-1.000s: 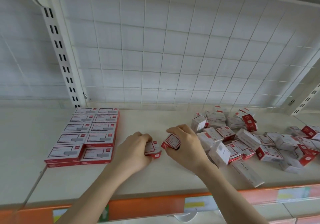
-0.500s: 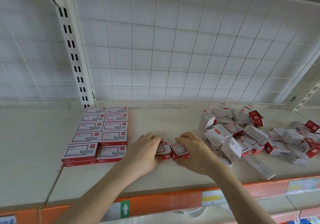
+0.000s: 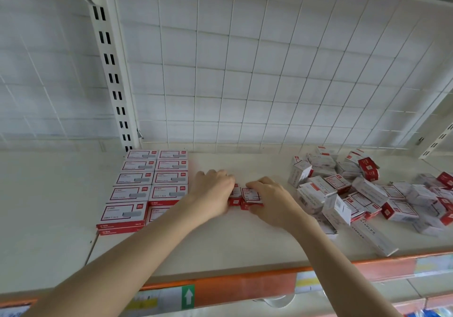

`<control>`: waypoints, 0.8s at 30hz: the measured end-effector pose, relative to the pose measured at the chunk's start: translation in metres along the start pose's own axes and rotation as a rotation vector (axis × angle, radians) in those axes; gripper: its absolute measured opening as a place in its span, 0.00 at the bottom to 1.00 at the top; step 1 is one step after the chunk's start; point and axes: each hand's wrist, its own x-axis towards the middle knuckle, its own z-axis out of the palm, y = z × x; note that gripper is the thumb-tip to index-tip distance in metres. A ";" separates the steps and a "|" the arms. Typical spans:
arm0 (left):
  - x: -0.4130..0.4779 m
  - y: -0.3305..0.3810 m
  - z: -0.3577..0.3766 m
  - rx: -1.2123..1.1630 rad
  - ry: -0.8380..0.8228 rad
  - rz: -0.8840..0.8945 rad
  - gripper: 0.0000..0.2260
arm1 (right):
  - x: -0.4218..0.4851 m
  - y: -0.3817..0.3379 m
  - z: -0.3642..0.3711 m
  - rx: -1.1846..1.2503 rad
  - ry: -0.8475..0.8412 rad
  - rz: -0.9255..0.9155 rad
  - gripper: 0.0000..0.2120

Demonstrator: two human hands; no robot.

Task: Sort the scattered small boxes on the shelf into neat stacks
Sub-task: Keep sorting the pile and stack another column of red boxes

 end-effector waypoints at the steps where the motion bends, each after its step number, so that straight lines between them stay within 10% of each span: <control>1: 0.004 -0.002 0.000 0.006 -0.001 -0.006 0.13 | 0.004 0.000 0.000 0.002 0.000 0.001 0.24; 24: 0.053 -0.015 0.008 -0.102 0.014 -0.156 0.18 | 0.064 0.005 0.001 -0.058 0.063 0.148 0.17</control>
